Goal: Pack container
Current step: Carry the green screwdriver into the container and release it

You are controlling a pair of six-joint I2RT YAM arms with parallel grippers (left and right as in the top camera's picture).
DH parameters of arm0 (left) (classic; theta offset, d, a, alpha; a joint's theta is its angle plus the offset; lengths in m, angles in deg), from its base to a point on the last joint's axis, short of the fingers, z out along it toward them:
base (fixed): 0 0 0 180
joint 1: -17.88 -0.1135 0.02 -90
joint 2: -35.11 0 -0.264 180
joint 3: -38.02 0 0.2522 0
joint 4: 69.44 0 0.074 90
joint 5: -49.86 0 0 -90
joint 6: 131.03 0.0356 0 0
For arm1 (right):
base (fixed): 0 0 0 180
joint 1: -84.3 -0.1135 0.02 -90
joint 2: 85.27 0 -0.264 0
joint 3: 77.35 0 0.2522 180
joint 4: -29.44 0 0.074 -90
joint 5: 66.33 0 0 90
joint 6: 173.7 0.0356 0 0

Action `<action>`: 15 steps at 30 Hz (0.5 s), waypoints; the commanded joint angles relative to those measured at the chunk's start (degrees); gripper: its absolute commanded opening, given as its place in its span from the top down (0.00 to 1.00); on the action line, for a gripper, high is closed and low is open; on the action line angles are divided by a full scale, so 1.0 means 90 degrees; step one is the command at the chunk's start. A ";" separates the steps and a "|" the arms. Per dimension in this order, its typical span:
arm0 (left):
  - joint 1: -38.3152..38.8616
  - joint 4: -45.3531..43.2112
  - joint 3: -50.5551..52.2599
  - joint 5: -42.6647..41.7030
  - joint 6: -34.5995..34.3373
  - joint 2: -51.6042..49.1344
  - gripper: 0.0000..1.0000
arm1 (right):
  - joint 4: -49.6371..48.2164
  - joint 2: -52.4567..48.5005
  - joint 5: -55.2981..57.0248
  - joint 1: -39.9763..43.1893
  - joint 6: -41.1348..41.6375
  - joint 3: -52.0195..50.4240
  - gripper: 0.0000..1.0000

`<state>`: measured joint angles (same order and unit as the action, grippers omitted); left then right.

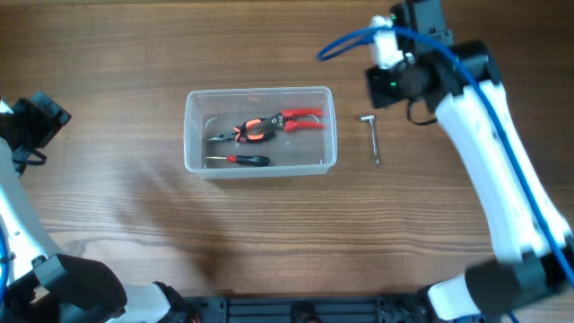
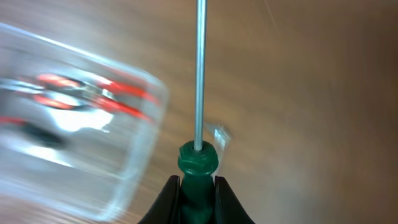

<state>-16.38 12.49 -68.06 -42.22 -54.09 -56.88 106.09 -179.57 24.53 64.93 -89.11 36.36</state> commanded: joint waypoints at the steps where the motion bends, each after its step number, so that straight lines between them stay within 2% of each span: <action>1: -0.0029 0.0000 -0.0041 -0.0100 -0.0102 -0.0015 0.00 | -0.0466 0.0214 -0.0736 -0.0976 -0.0862 0.0085 0.96; 3: -0.0029 0.0002 -0.0041 -0.0100 -0.0102 -0.0012 0.00 | -0.0748 0.0126 -0.0838 -0.1421 -0.1178 0.0078 0.96; 6: -0.0029 0.0000 -0.0041 -0.0100 -0.0102 -0.0012 0.00 | -0.0814 -0.0367 -0.0848 -0.2125 -0.2455 0.0061 0.96; 11: -0.0029 0.0002 -0.0041 -0.0100 -0.0102 -0.0012 0.00 | -0.0255 -0.1324 -0.1132 -0.2487 -0.4218 0.0058 0.96; 15: -0.0029 0.0002 -0.0041 -0.0100 -0.0102 -0.0012 0.00 | 0.0085 -0.2098 -0.0823 -0.2511 -0.5195 0.0056 0.96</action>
<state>-16.38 12.49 -68.06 -42.22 -54.09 -56.88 105.22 -193.49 16.16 42.11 -122.80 37.10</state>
